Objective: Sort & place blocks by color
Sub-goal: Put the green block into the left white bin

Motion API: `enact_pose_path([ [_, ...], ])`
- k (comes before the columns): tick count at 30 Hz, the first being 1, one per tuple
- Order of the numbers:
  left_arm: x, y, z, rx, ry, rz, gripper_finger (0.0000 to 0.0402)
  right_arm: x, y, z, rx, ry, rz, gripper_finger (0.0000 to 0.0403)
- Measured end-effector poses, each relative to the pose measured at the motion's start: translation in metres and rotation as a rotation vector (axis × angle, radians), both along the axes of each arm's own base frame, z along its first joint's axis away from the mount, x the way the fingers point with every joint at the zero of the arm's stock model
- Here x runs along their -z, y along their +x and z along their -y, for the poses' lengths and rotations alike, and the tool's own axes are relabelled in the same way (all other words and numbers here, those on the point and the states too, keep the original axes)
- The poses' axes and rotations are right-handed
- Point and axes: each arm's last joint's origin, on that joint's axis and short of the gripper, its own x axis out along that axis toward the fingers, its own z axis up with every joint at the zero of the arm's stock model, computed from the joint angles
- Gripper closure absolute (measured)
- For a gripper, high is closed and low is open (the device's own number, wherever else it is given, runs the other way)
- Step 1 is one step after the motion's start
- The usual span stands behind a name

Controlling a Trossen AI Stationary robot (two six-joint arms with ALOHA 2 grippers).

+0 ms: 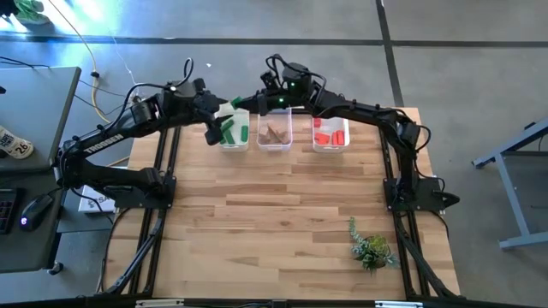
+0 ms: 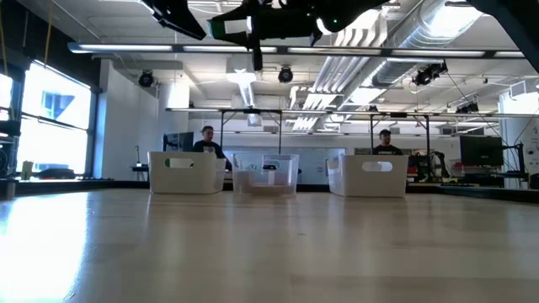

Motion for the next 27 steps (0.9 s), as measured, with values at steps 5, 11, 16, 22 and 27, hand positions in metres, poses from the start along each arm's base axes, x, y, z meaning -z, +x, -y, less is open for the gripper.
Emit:
enact_pose_path([
  [5, -0.005, 0.002, -0.001, 0.0, 0.035, 0.052, 0.0202, -0.002, 0.0, 0.0, 0.001, 0.02, 0.014, 0.03],
  [11, -0.01, 0.004, -0.003, -0.005, 0.07, 0.096, 0.0202, -0.002, 0.0, 0.0, 0.004, 0.044, 0.014, 0.03],
  [16, -0.012, 0.005, -0.003, -0.002, 0.08, 0.113, 0.0202, -0.002, 0.001, -0.001, 0.018, 0.063, 0.012, 0.03],
  [22, -0.015, 0.006, -0.003, 0.007, 0.091, 0.138, 0.0202, -0.003, 0.003, -0.005, 0.035, 0.067, 0.023, 0.03],
  [27, -0.015, 0.006, -0.003, 0.007, 0.092, 0.139, 0.0202, -0.006, 0.005, -0.009, 0.035, 0.081, 0.048, 0.03],
])
